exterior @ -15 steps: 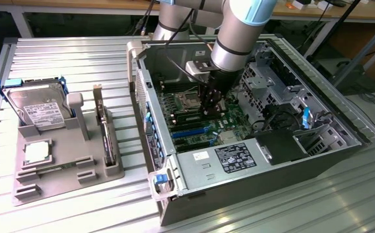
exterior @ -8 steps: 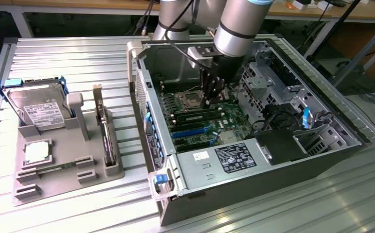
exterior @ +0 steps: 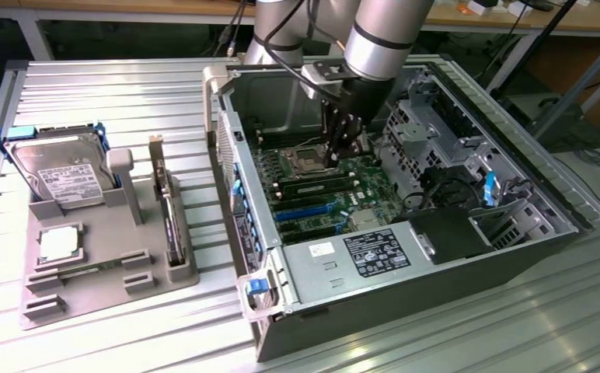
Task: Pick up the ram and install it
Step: 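Press down the ram until it locks into place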
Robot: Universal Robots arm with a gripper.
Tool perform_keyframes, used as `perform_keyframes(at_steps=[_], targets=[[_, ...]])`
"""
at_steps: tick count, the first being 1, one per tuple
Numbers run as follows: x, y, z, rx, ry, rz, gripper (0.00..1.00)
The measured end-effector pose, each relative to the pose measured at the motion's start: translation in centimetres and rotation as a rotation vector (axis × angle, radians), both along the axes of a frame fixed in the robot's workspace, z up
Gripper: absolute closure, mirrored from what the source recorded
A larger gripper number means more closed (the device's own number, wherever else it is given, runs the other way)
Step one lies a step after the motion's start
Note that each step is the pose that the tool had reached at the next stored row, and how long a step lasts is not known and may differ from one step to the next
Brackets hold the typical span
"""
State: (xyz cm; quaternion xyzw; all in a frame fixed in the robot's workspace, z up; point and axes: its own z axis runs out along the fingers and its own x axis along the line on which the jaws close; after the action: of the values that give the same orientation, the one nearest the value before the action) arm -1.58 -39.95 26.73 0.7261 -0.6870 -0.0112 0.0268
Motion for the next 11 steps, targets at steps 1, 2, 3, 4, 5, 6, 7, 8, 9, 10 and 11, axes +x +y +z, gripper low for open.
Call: perform_keyframes(at_steps=[1,2,3,4,5,6,7,8,9,10,11], targets=[[0.0,0.00,0.00,0.0001,-0.0001,0.000,0.90],[0.0,0.00,0.00,0.0000,0.0000,0.000,0.90],[0.0,0.00,0.00,0.0001,0.0000,0.000,0.90],[0.0,0.00,0.00,0.0001,-0.0001,0.000,0.90],[0.1,0.07,0.00,0.0004,-0.0001,0.000,0.90],[0.5,0.07,0.00,0.0034,-0.0002,0.002,0.90],[1.4,0.08,-0.01,0.0049,-0.0003,0.005,0.90],[1.8,0.08,-0.01,0.0049,-0.0006,0.006,0.90],[2.2,0.08,-0.03,0.0047,-0.0010,0.006,0.90],[2.6,0.07,-0.12,0.0047,-0.0011,0.006,0.90],[3.0,0.08,-0.27,0.0047,-0.0012,0.007,0.90]])
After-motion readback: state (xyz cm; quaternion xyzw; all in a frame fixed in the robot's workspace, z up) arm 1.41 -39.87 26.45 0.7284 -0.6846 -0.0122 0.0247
